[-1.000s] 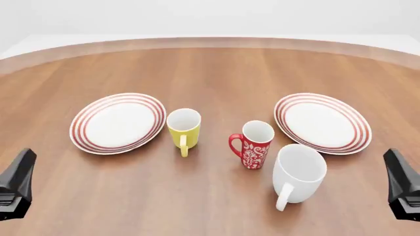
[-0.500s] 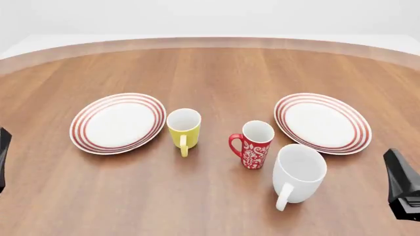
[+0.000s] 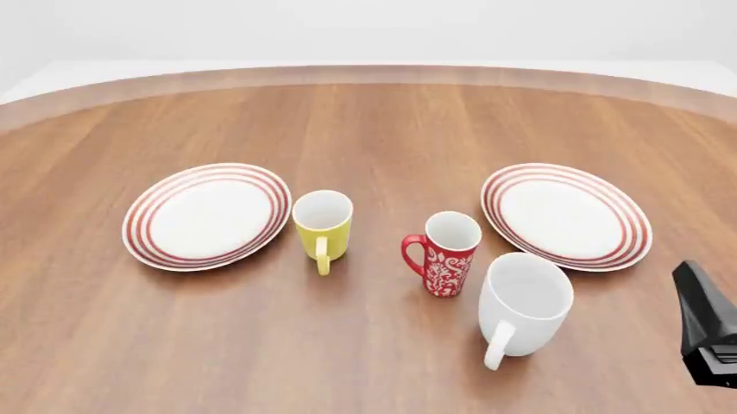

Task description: Put the red mug on the left plate.

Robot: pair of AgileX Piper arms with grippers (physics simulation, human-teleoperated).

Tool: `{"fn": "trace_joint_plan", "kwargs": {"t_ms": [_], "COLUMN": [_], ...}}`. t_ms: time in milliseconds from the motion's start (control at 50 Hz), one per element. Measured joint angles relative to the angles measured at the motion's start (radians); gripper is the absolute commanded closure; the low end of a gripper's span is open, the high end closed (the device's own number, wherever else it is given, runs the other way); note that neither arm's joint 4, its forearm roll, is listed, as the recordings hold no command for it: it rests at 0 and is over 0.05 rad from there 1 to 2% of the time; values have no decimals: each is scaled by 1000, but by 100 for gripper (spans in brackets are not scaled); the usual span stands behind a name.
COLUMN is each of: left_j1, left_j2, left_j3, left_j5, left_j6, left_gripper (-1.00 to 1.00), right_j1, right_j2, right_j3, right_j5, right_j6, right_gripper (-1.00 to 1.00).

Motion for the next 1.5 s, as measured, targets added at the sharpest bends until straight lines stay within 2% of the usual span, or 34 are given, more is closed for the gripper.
{"fn": "trace_joint_plan", "kwargs": {"t_ms": [180,380,760,920,1120,1340,1500], "left_j1": [-31,-55,-109,-152,-191,-244,-293], "left_j2": [123,272,515,632,798,961,1100], "left_j3": [-123,-304,-593,-729,-978,-1249,-1488], "left_j5": [-25,-19,83,189,339,508,685], "left_j6": [95,202,399,473,524,551,532], "left_gripper": [-100,-100,-100,-100,-100,-100,-100], "right_j1": [0,0,0,0,0,0,0], "right_j2": [0,0,0,0,0,0,0], "right_j3": [0,0,0,0,0,0,0], "right_j5": [0,0,0,0,0,0,0], "right_j6": [0,0,0,0,0,0,0], "right_gripper": [-100,-100,-100,-100,-100,-100,-100]}}
